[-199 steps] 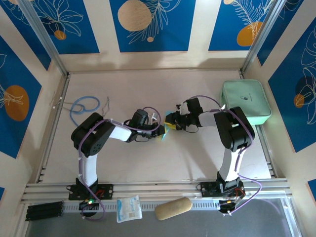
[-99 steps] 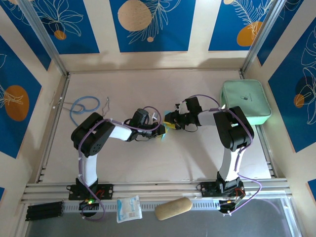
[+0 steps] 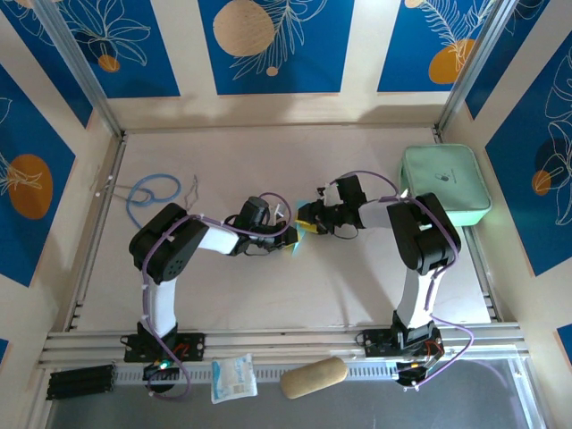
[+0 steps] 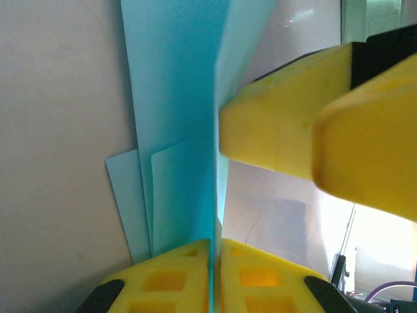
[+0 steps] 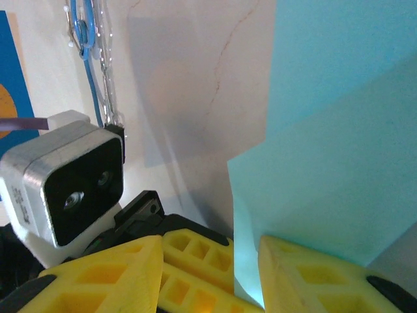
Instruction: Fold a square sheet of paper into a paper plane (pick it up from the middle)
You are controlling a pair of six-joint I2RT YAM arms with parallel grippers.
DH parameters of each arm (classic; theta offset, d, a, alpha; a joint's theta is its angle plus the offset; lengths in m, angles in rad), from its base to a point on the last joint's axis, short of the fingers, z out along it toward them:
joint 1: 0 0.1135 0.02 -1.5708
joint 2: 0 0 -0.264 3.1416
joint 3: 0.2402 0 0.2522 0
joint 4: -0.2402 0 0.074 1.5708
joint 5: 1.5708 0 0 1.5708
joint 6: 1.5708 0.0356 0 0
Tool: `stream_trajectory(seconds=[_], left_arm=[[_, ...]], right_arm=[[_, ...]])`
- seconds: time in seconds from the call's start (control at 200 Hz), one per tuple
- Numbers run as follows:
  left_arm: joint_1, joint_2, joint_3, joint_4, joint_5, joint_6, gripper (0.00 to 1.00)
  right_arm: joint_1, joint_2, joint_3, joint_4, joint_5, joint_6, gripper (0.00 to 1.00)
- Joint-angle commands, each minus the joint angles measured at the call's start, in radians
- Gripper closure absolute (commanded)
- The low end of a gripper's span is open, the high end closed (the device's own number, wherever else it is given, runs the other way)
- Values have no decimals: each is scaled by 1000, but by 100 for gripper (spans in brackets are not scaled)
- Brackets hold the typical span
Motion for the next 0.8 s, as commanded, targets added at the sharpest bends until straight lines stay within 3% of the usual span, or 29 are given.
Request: stream_trajectory(seconds=[0.0, 0.795], left_arm=[[10, 62, -38, -115, -70, 21, 89], [25, 81, -57, -61, -54, -23, 89]], right_arm=[[-19, -60, -43, 20, -13, -35, 57], [-10, 70, 53, -25, -44, -69, 58]])
